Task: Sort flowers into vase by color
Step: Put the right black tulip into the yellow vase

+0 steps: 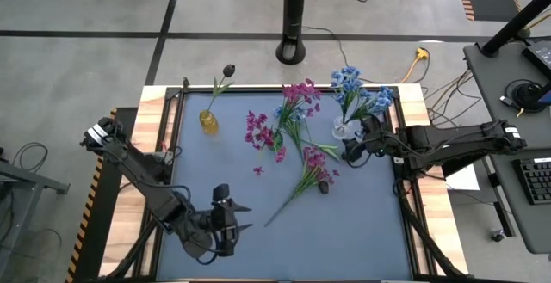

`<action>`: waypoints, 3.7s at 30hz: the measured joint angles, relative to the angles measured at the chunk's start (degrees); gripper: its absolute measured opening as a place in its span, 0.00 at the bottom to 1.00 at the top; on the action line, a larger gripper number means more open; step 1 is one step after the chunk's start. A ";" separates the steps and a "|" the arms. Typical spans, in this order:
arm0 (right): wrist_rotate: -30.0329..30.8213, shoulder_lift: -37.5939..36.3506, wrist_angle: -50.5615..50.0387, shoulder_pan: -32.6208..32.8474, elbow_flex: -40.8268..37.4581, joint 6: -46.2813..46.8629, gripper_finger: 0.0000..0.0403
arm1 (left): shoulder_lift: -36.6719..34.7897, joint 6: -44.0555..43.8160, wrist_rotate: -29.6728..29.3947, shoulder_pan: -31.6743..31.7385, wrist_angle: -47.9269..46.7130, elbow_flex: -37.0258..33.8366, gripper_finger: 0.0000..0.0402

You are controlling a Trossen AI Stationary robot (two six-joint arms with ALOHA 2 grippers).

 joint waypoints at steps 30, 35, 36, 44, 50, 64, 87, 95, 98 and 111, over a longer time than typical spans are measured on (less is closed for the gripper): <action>-8.50 18.79 -3.60 4.83 -0.04 -18.30 0.73 | 0.00 -19.44 11.55 -0.57 -18.96 0.37 0.43; -5.59 20.92 0.07 4.83 -0.04 -24.61 0.72 | 0.00 -19.44 11.26 -0.57 -18.96 0.35 0.43; -5.63 21.38 1.21 4.83 -0.04 -26.15 0.72 | 0.00 -19.44 11.10 -0.57 -18.96 0.35 0.43; -6.42 24.65 3.33 4.82 -0.04 -33.51 0.65 | 0.00 -19.44 10.92 -0.57 -18.77 0.33 0.43; -4.63 27.77 6.51 4.70 -0.04 -36.15 0.60 | 0.00 -19.42 10.90 -0.59 -18.75 0.31 0.43; -3.97 35.73 8.93 0.50 -0.09 -36.50 0.56 | 0.00 -19.22 10.87 -0.62 -18.88 0.26 0.43; -14.24 35.95 6.23 0.20 -0.06 -31.57 0.14 | 0.00 -19.20 10.39 -0.68 -18.54 0.24 0.43; -17.88 36.02 -4.89 1.32 2.65 -26.88 0.07 | 0.00 -19.20 10.39 -0.68 -18.53 0.24 0.43; -18.10 36.02 -8.95 2.21 5.03 -24.93 0.07 | 0.00 -19.20 10.40 -0.68 -18.53 0.24 0.43; -26.93 36.02 -22.29 6.31 7.72 -14.24 0.07 | 0.00 -19.20 10.41 -0.68 -18.55 0.22 0.43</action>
